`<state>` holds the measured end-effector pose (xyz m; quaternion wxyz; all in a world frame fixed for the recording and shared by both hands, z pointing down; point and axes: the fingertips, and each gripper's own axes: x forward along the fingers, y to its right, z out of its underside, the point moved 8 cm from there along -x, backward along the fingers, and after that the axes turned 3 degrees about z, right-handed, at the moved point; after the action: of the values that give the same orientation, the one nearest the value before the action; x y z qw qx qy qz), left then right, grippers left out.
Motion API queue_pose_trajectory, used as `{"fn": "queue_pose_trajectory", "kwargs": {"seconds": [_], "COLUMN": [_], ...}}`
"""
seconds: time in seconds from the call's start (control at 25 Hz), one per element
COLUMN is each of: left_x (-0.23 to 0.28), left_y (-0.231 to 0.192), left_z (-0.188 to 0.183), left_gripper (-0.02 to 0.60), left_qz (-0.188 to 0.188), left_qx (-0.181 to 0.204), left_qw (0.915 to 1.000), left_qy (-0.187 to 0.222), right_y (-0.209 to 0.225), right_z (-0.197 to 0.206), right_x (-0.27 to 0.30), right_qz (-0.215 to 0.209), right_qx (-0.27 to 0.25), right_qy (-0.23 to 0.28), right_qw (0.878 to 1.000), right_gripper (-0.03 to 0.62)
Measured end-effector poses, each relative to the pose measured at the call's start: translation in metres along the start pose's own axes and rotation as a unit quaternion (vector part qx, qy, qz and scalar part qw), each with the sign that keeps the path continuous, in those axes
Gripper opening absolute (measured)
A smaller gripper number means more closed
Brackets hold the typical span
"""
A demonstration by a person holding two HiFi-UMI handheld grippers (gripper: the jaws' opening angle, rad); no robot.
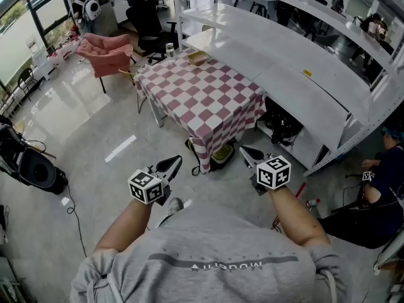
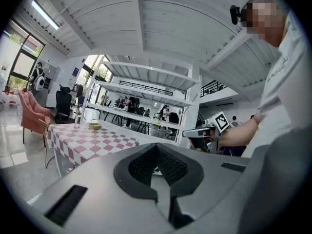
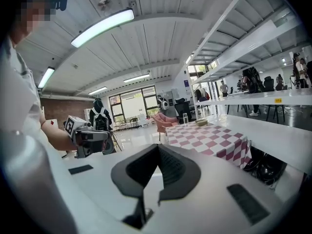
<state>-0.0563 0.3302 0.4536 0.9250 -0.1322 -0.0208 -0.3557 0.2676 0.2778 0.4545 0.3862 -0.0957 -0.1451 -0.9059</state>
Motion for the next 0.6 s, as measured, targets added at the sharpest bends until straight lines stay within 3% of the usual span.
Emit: {"fn": "queue_pose_trajectory", "kwargs": {"seconds": [0.32,0.6], "left_x": [0.019,0.050], "left_y": [-0.045,-0.128], "left_z": [0.000,-0.015], "left_gripper": [0.014,0.014], "left_qz": [0.024,0.059], "left_qx": [-0.010,-0.021], "left_qw": [0.9997,0.9981], "left_qy": [0.003,-0.002], "right_y": [0.013,0.027], "right_z": [-0.001,-0.028], "right_x": [0.039,0.108], "right_qz": [0.012,0.035], "right_qx": [0.001,-0.003], "right_qy": [-0.017,-0.023], "right_qw": [1.000,0.999], "right_gripper": [0.025,0.025]}}
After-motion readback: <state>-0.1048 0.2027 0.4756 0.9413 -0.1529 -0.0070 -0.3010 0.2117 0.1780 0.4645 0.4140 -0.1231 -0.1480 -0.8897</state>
